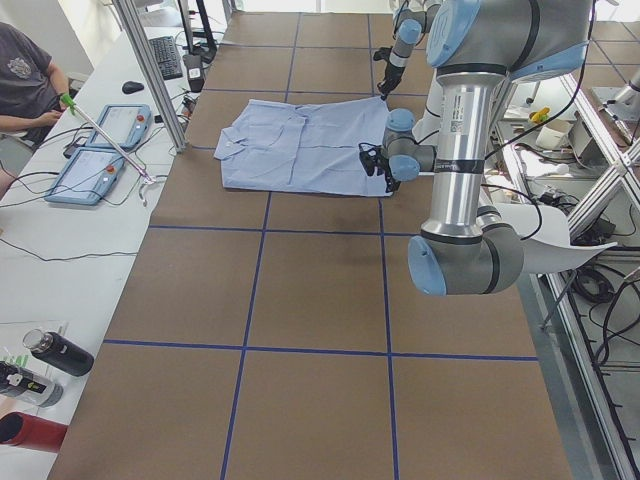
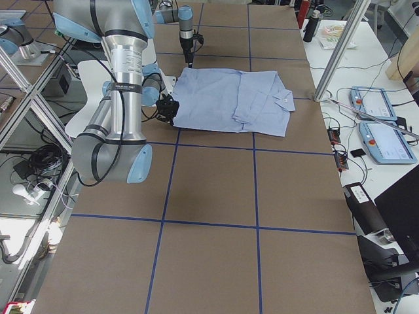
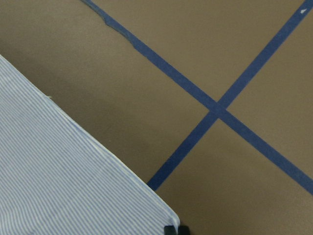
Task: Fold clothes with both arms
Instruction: 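Move the left gripper down to the hem corner nearest it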
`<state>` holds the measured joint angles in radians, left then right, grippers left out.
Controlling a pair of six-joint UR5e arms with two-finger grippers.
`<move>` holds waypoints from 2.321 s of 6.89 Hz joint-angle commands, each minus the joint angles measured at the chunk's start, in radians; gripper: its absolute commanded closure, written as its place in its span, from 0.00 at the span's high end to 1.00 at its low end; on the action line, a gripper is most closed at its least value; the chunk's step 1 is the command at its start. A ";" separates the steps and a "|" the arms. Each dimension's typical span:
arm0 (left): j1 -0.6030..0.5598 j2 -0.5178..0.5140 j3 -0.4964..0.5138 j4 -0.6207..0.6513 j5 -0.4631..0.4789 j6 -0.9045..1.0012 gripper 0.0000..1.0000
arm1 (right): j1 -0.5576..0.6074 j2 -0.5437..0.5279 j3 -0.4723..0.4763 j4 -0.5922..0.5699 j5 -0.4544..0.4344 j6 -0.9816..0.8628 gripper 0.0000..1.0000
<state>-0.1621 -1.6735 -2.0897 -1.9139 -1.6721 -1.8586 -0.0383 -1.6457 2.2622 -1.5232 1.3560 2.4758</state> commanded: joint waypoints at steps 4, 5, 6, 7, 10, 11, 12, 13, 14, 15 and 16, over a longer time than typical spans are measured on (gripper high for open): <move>0.035 0.001 0.026 -0.004 0.014 -0.053 0.66 | 0.000 -0.003 -0.003 0.000 0.000 -0.001 0.00; 0.035 0.000 0.034 -0.004 0.014 -0.053 0.65 | 0.000 -0.005 -0.003 0.000 0.002 -0.003 0.00; 0.036 -0.003 0.037 -0.004 0.014 -0.053 0.64 | 0.000 -0.006 -0.003 0.000 0.000 -0.005 0.00; 0.039 -0.003 0.040 -0.004 0.014 -0.053 0.60 | 0.000 -0.006 -0.003 0.000 0.000 -0.006 0.00; 0.049 -0.008 0.048 -0.004 0.014 -0.056 0.54 | 0.000 -0.006 -0.003 -0.002 0.002 -0.008 0.00; 0.049 -0.008 0.048 -0.004 0.017 -0.062 0.40 | 0.000 -0.006 -0.004 -0.002 0.000 -0.008 0.00; 0.052 -0.008 0.048 -0.004 0.021 -0.086 0.25 | 0.000 -0.008 -0.004 -0.003 0.000 -0.008 0.00; 0.058 -0.008 0.048 -0.004 0.022 -0.112 0.01 | 0.000 -0.006 -0.003 -0.012 0.000 -0.009 0.00; 0.058 -0.009 0.048 -0.004 0.020 -0.113 0.00 | -0.002 -0.006 -0.004 -0.012 0.002 -0.009 0.00; 0.059 -0.011 0.033 -0.004 0.014 -0.108 0.00 | -0.002 -0.006 -0.003 -0.012 0.000 -0.009 0.00; 0.056 -0.008 0.010 -0.004 0.011 -0.102 0.00 | 0.000 -0.008 -0.004 -0.012 0.000 -0.009 0.00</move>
<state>-0.1043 -1.6829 -2.0585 -1.9175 -1.6571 -1.9653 -0.0394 -1.6524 2.2588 -1.5351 1.3564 2.4667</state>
